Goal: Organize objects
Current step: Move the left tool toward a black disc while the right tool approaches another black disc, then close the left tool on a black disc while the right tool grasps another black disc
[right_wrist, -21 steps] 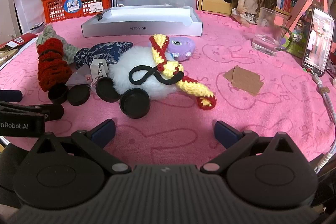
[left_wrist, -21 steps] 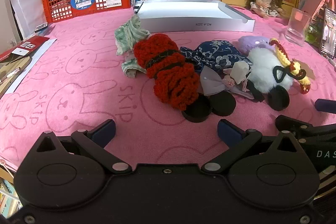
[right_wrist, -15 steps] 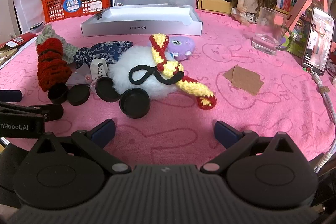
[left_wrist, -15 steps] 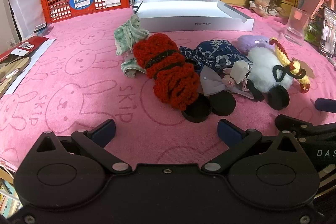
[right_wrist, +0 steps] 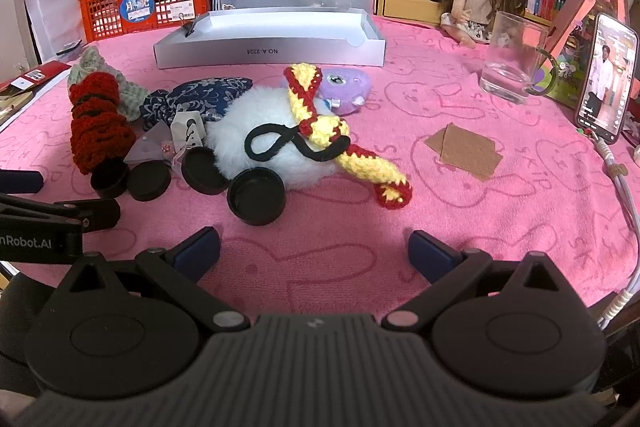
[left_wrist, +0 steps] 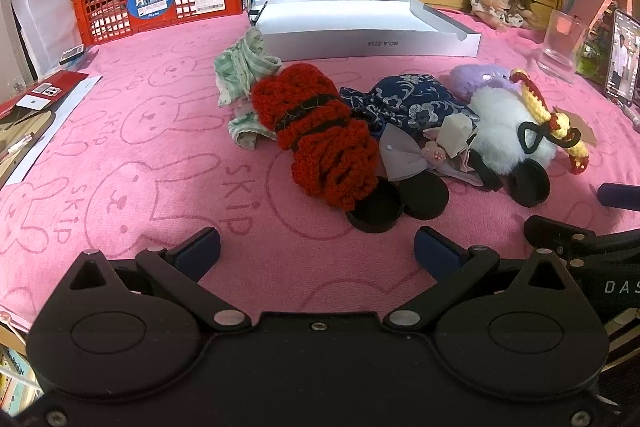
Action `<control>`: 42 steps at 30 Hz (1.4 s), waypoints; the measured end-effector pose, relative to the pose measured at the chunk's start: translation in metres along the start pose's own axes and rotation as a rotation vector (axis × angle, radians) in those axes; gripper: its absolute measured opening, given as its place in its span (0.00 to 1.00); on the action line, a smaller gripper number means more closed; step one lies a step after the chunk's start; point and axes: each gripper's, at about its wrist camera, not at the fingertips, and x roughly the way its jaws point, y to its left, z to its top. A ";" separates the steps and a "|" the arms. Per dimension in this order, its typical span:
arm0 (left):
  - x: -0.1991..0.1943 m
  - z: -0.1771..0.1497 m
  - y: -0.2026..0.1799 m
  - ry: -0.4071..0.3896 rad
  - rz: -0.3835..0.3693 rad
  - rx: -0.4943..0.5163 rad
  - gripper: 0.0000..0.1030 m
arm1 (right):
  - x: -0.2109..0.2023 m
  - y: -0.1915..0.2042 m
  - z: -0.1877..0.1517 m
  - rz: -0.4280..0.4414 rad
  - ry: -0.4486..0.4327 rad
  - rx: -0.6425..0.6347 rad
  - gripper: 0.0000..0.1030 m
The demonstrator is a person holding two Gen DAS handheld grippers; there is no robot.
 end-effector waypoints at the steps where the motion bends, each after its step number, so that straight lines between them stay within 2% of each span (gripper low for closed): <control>1: 0.000 0.000 0.000 -0.002 -0.001 0.001 1.00 | 0.000 0.000 0.000 0.000 0.001 0.000 1.00; 14: -0.002 -0.001 0.000 -0.012 -0.008 0.015 0.99 | -0.001 0.000 0.000 -0.001 -0.007 -0.002 1.00; 18: -0.008 -0.001 -0.004 -0.033 -0.046 0.065 0.85 | -0.006 0.000 0.001 -0.002 -0.038 -0.010 0.99; 20: -0.010 0.000 -0.006 -0.041 -0.063 0.068 0.82 | -0.010 0.002 0.001 0.008 -0.059 -0.023 0.96; 22: -0.012 0.000 -0.006 -0.051 -0.078 0.057 0.71 | -0.013 0.004 0.002 0.023 -0.074 -0.034 0.92; 24: -0.015 0.001 -0.005 -0.063 -0.081 0.050 0.56 | -0.015 0.007 0.002 0.030 -0.083 -0.042 0.87; 25: -0.017 0.002 -0.005 -0.071 -0.080 0.049 0.54 | -0.016 0.009 0.002 0.033 -0.088 -0.046 0.85; 27: -0.020 0.003 -0.005 -0.085 -0.084 0.046 0.45 | -0.017 0.011 0.003 0.037 -0.091 -0.050 0.75; 29: -0.022 0.004 -0.006 -0.096 -0.091 0.050 0.42 | -0.017 0.013 0.003 0.047 -0.091 -0.055 0.68; 35: -0.022 0.004 -0.014 -0.104 -0.105 0.093 0.40 | -0.014 0.016 0.004 0.067 -0.076 -0.053 0.56; 42: -0.013 0.006 -0.016 -0.096 -0.105 0.098 0.40 | -0.010 0.019 0.007 0.078 -0.076 -0.051 0.54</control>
